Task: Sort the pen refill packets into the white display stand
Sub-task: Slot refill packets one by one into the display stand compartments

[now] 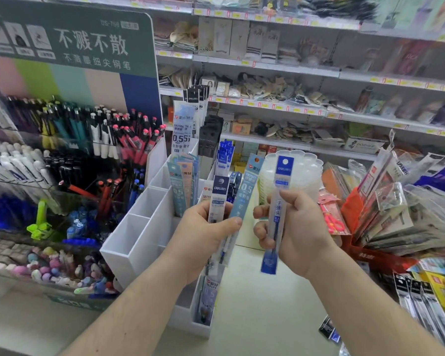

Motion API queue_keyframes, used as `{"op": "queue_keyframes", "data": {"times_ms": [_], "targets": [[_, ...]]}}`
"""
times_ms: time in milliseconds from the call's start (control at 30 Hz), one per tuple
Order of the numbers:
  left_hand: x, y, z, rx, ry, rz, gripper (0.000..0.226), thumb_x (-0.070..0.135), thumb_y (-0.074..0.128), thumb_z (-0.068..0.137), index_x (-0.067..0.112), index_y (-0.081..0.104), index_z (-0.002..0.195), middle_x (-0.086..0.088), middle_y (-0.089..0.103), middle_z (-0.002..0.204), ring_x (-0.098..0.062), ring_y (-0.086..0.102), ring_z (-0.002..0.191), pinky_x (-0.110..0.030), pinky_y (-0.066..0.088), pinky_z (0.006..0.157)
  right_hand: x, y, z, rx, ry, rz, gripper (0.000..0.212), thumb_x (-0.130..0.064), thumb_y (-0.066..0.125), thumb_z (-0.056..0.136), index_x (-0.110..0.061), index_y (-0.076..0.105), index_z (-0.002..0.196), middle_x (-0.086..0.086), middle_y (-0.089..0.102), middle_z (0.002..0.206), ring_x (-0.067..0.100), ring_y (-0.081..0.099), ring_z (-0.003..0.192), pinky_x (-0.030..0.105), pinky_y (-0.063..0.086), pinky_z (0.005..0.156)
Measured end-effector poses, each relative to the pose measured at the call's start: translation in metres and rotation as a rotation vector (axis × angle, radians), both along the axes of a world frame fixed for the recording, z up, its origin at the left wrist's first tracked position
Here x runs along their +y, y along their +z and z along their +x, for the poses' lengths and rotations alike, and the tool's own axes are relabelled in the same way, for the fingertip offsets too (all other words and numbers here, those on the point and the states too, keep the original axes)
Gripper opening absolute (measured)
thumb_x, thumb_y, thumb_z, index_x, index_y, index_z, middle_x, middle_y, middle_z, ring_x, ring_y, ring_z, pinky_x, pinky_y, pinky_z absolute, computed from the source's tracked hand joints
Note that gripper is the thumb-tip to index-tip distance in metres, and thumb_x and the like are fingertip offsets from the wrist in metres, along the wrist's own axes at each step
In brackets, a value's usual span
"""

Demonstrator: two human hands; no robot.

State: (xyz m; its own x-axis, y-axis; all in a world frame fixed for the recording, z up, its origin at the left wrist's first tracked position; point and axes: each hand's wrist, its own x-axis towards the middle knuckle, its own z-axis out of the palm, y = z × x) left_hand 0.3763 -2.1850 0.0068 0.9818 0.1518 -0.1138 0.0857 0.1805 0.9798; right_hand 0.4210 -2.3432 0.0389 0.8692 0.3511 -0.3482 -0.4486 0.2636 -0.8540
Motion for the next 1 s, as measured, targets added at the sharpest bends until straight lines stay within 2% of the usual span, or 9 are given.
{"op": "queue_keyframes", "data": {"times_ms": [233,333,367,433,500,567,633,800,1000], "targets": [[-0.004,0.0,0.001,0.022,-0.008,0.011,0.01,0.011,0.067,0.091,0.02,0.072,0.095,-0.01,0.076,0.097,-0.031,0.072,0.096,-0.054,0.056,0.089,0.006,-0.008,0.0,0.037,-0.098,0.058,0.025,-0.023,0.045,0.103,-0.002,0.057,0.097,0.009,0.059,0.066,0.02,0.059,0.06,0.033,0.052,0.06],[-0.006,0.0,0.0,0.02,-0.012,0.02,0.014,0.012,0.063,0.094,0.02,0.07,0.103,-0.005,0.077,0.099,-0.025,0.073,0.095,-0.048,0.058,0.084,0.007,-0.016,0.002,-0.03,-0.093,0.016,0.02,-0.018,0.054,0.099,-0.005,0.063,0.111,0.014,0.074,0.091,0.023,0.07,0.078,0.043,0.058,0.08],[-0.006,0.001,0.0,0.003,0.002,0.025,0.015,0.011,0.061,0.095,0.02,0.069,0.105,-0.002,0.077,0.095,-0.021,0.073,0.091,-0.042,0.059,0.078,0.007,-0.019,0.004,-0.048,-0.108,-0.004,0.018,-0.018,0.059,0.095,-0.006,0.064,0.109,0.016,0.073,0.094,0.024,0.067,0.078,0.041,0.056,0.08],[-0.004,0.006,-0.002,-0.047,0.064,0.033,0.015,0.008,0.059,0.096,0.018,0.067,0.103,0.006,0.075,0.08,-0.009,0.07,0.072,-0.028,0.056,0.062,0.005,-0.02,0.01,-0.079,-0.167,-0.024,0.011,-0.016,0.067,0.088,-0.01,0.064,0.097,0.015,0.064,0.085,0.016,0.052,0.06,0.028,0.045,0.063],[0.0,0.015,-0.004,-0.097,0.136,0.025,0.014,0.005,0.057,0.096,0.016,0.066,0.098,0.008,0.07,0.069,-0.008,0.064,0.06,-0.026,0.053,0.058,0.004,-0.019,0.018,-0.117,-0.236,-0.028,0.006,-0.01,0.066,0.091,-0.012,0.063,0.085,0.007,0.059,0.074,0.009,0.041,0.047,0.019,0.038,0.048],[0.005,0.027,-0.003,-0.146,0.186,0.029,0.02,0.006,0.057,0.096,0.021,0.066,0.088,0.006,0.066,0.066,-0.013,0.062,0.061,-0.036,0.054,0.064,0.005,-0.015,0.029,-0.162,-0.277,-0.027,0.015,-0.008,0.062,0.094,-0.013,0.062,0.08,0.005,0.061,0.069,0.008,0.047,0.045,0.015,0.042,0.042],[0.01,0.039,-0.001,-0.184,0.239,0.008,0.023,0.005,0.056,0.096,0.022,0.064,0.083,0.008,0.065,0.061,-0.011,0.061,0.057,-0.034,0.053,0.06,0.009,-0.009,0.043,-0.223,-0.309,-0.074,0.013,-0.009,0.062,0.095,-0.012,0.062,0.082,0.005,0.064,0.067,0.01,0.056,0.05,0.016,0.049,0.046],[0.022,0.056,0.006,-0.208,0.31,-0.031,0.019,0.003,0.052,0.098,0.016,0.06,0.085,0.008,0.061,0.053,-0.006,0.059,0.046,-0.02,0.045,0.04,0.031,-0.001,0.09,-0.409,-0.368,-0.245,0.009,-0.008,0.066,0.093,-0.013,0.067,0.086,0.009,0.071,0.083,0.017,0.07,0.074,0.028,0.06,0.071],[0.031,0.052,0.004,-0.175,0.344,0.002,0.011,0.006,0.056,0.096,0.011,0.065,0.094,0.002,0.064,0.065,-0.01,0.061,0.052,-0.026,0.049,0.047,0.061,-0.028,0.135,-0.57,-0.225,-0.574,0.019,-0.023,0.071,0.09,-0.019,0.071,0.071,0.0,0.073,0.073,0.03,0.072,0.083,0.051,0.058,0.083]]}}
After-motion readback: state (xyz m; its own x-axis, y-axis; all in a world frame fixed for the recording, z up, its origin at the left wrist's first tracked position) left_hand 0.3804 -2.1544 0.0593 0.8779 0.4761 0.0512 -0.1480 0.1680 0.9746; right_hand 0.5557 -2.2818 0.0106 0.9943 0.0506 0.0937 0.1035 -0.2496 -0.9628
